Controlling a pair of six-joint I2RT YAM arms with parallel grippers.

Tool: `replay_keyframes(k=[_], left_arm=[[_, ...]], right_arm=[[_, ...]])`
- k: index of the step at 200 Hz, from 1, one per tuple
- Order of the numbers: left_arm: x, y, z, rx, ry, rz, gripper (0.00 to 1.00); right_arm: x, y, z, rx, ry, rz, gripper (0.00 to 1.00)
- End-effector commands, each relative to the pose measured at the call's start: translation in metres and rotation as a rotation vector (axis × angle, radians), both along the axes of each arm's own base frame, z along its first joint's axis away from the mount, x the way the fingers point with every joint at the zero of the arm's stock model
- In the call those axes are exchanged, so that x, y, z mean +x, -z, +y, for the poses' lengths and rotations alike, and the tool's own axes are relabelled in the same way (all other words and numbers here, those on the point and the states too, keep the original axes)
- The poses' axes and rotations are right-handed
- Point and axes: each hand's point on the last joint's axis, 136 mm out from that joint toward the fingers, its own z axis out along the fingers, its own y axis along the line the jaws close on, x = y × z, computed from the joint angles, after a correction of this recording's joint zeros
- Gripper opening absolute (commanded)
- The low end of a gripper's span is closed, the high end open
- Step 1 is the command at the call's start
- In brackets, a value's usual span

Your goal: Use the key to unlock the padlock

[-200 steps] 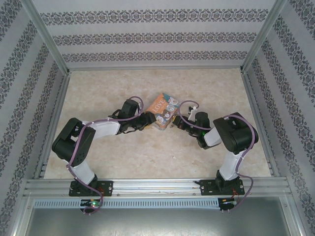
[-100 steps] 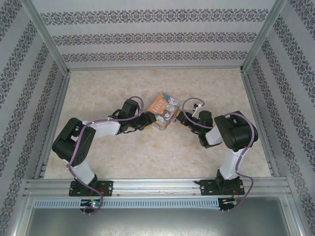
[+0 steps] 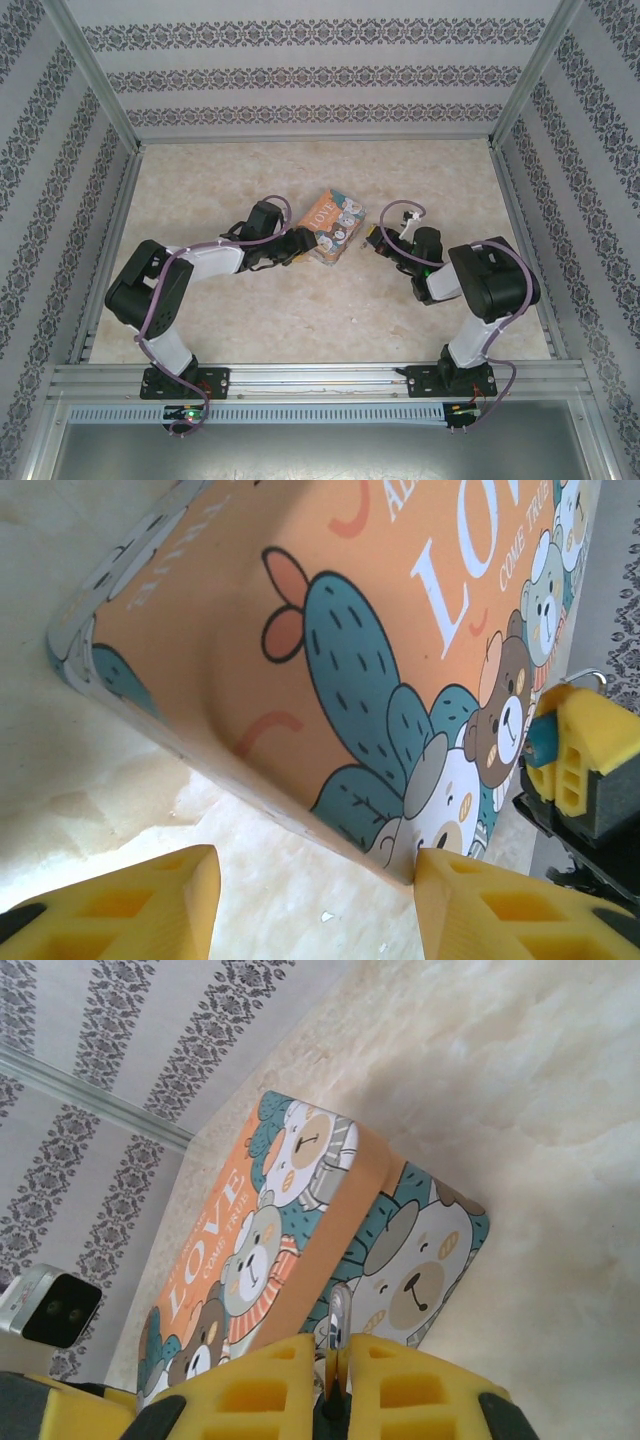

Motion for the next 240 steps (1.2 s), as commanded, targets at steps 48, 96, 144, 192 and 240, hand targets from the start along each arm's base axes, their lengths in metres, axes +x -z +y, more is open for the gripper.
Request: replay_keyframes(k=[48, 96, 144, 192, 240], left_arm=[[0.006, -0.027, 0.018, 0.002, -0.011, -0.094, 0.56], [0.010, -0.054, 0.043, 0.028, -0.050, -0.218, 0.57], [0.005, -0.086, 0.076, 0.072, -0.096, -0.375, 0.62], [-0.001, -0.108, 0.114, 0.121, -0.176, -0.493, 0.71], [-0.005, -0.127, 0.143, 0.195, -0.234, -0.612, 0.80]], right_arm=[[-0.017, -0.035, -0.003, -0.092, -0.048, -0.058, 0.00], [-0.040, -0.063, 0.001, -0.128, -0.114, -0.067, 0.00], [-0.071, -0.081, 0.011, -0.170, -0.204, -0.034, 0.00], [-0.105, -0.081, 0.026, -0.200, -0.311, 0.045, 0.00], [-0.131, -0.078, 0.034, -0.218, -0.391, 0.118, 0.00]])
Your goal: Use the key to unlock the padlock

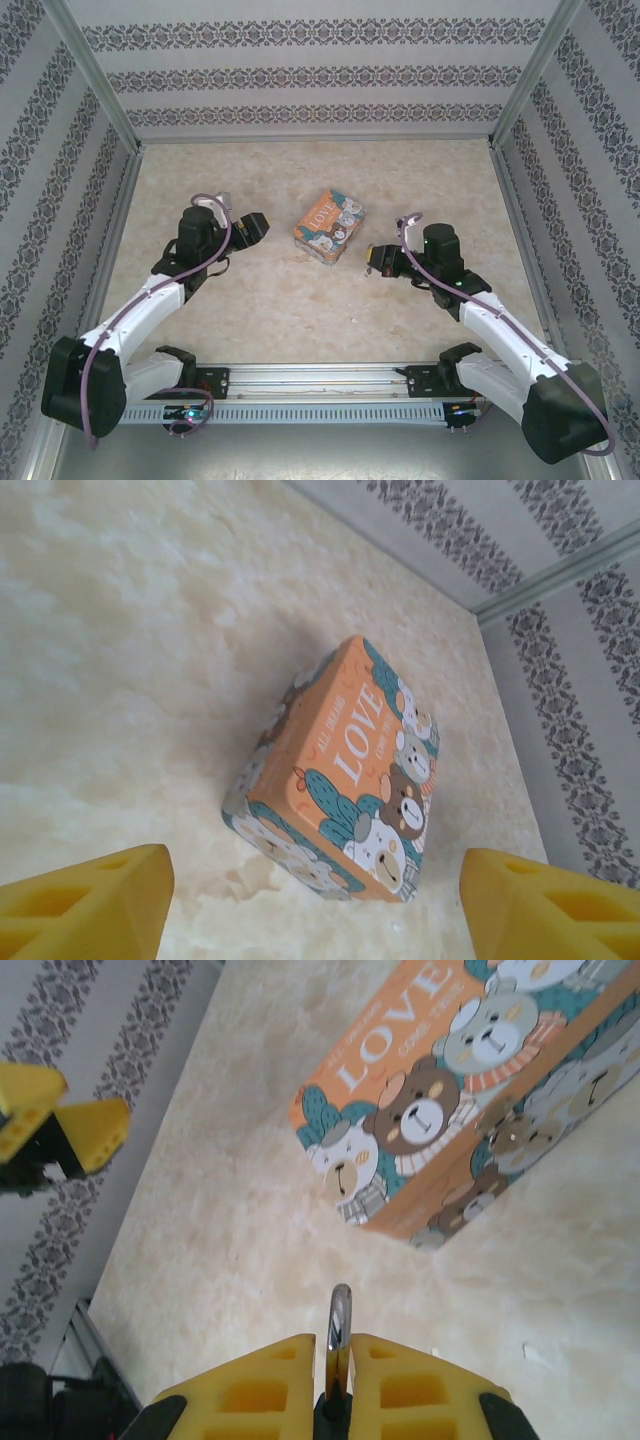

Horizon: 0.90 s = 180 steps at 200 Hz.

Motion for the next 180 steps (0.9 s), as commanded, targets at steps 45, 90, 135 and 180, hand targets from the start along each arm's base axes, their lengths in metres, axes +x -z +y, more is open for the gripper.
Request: replay_keyframes(k=[45, 90, 135, 180], left_arm=[[0.000, -0.031, 0.037, 0.202, -0.094, -0.223, 0.90], [-0.011, -0.045, 0.054, 0.320, -0.136, -0.334, 0.98], [-0.027, -0.056, 0.059, 0.436, -0.107, -0.450, 1.00], [-0.039, -0.068, 0.053, 0.536, -0.037, -0.569, 1.00]], right_arm=[[-0.037, 0.008, 0.017, 0.006, -0.103, 0.177, 0.00], [-0.047, 0.023, 0.028, -0.018, -0.136, 0.245, 0.00], [-0.052, 0.034, 0.038, -0.051, -0.158, 0.285, 0.00], [-0.055, 0.045, 0.047, -0.077, -0.182, 0.319, 0.00]])
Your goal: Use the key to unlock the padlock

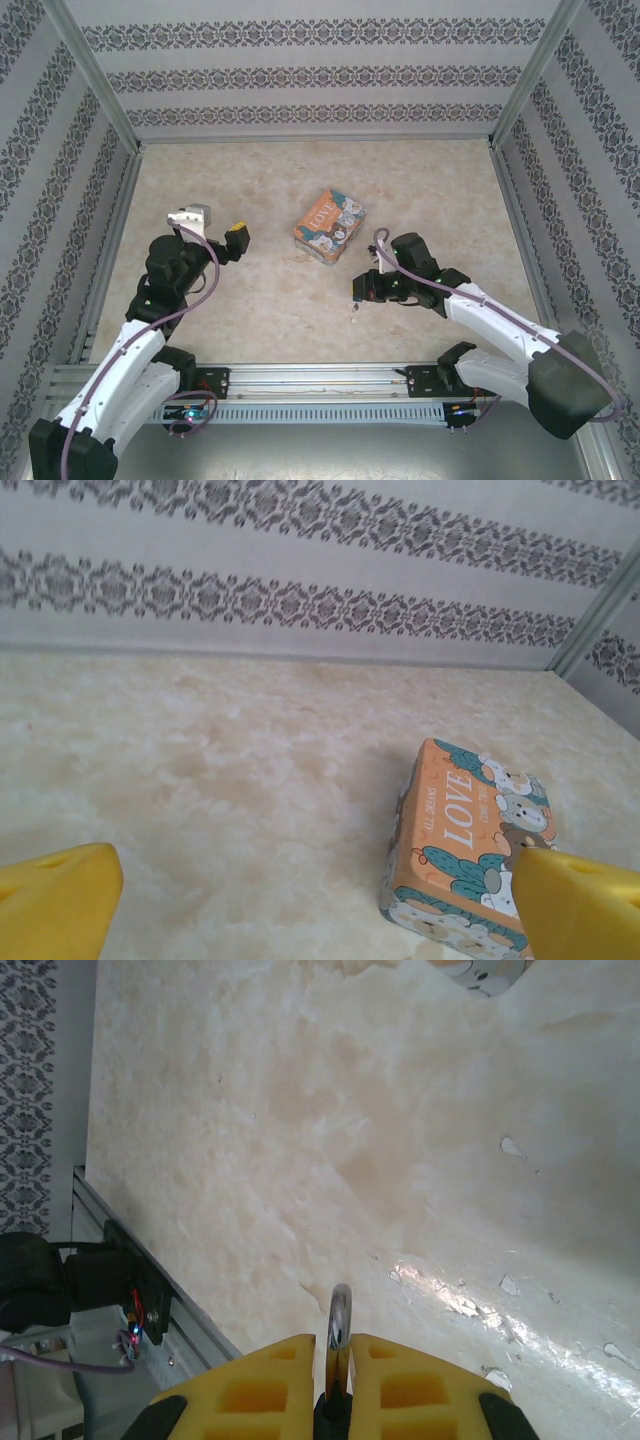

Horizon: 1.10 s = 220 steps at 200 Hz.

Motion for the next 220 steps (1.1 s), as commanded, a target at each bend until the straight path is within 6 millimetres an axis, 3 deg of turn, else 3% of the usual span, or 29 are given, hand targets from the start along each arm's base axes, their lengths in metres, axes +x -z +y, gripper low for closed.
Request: replay_keyframes(k=[1, 39, 72, 105, 130, 220], left_arm=[[-0.003, -0.010, 0.002, 0.090, 0.020, -0.093, 1.00], [-0.017, -0.021, -0.019, 0.190, 0.177, -0.144, 0.99], [-0.025, 0.001, -0.025, 0.299, 0.254, -0.089, 0.99], [-0.018, 0.034, -0.014, 0.301, 0.181, -0.050, 0.99], [-0.022, 0.054, -0.019, 0.367, 0.234, -0.039, 0.99], [-0.035, 0.069, -0.047, 0.292, 0.410, -0.039, 0.99]], right_arm=[[0.007, -0.008, 0.007, 0.002, 0.002, -0.018, 0.00], [0.007, 0.000, 0.010, -0.008, -0.008, -0.005, 0.00], [0.005, 0.009, 0.013, -0.009, -0.018, 0.015, 0.00], [0.001, 0.015, 0.014, -0.016, -0.027, 0.035, 0.00], [0.000, 0.018, 0.016, -0.015, -0.038, 0.043, 0.00], [-0.010, 0.027, 0.017, -0.005, -0.061, 0.069, 0.00]])
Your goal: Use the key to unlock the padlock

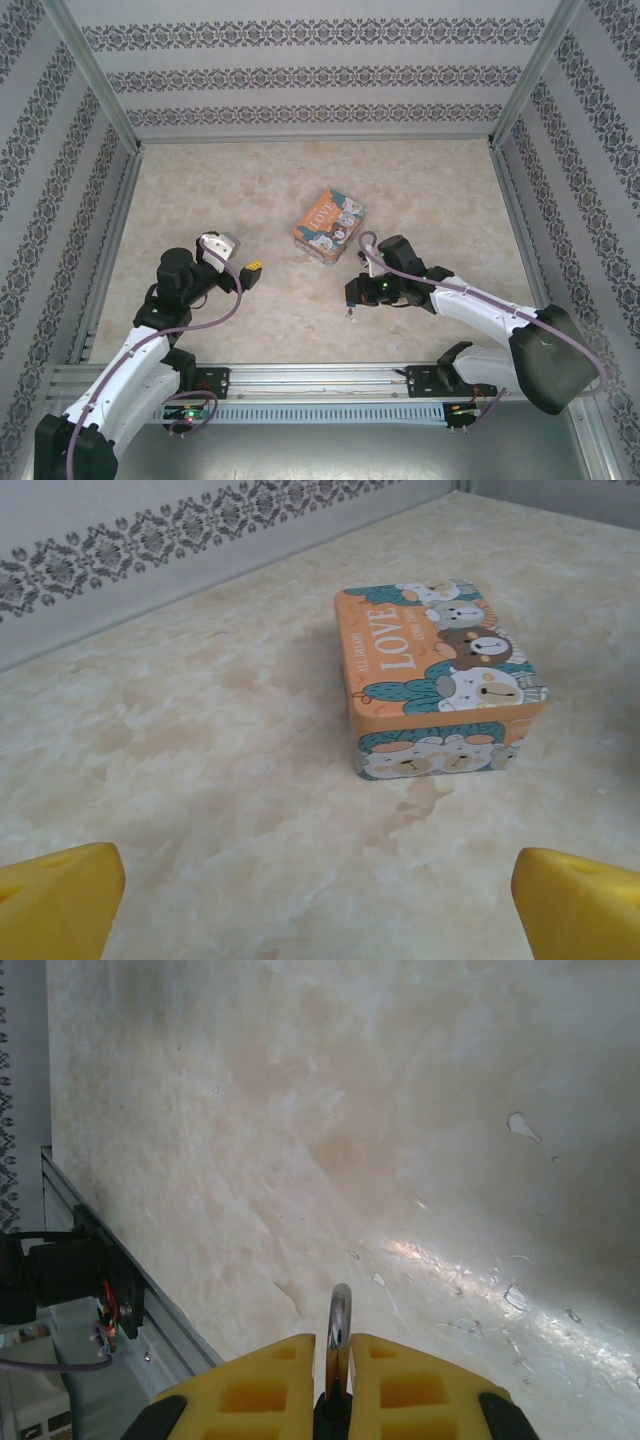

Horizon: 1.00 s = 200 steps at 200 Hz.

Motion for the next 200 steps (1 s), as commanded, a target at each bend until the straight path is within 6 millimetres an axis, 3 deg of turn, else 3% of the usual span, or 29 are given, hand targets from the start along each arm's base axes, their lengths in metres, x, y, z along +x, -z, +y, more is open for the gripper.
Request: replay_keyframes(k=[1, 116, 200], left_arm=[[-0.005, -0.002, -0.009, -0.018, 0.072, -0.031, 0.99], [0.004, 0.022, 0.013, 0.142, -0.032, -0.009, 0.99], [0.004, 0.025, 0.011, 0.133, -0.023, 0.008, 0.99]], right_arm=[[-0.008, 0.000, 0.005, 0.032, -0.029, 0.016, 0.00], [-0.001, 0.023, 0.018, 0.018, -0.062, 0.083, 0.00], [-0.003, 0.041, 0.020, -0.013, -0.062, 0.118, 0.00]])
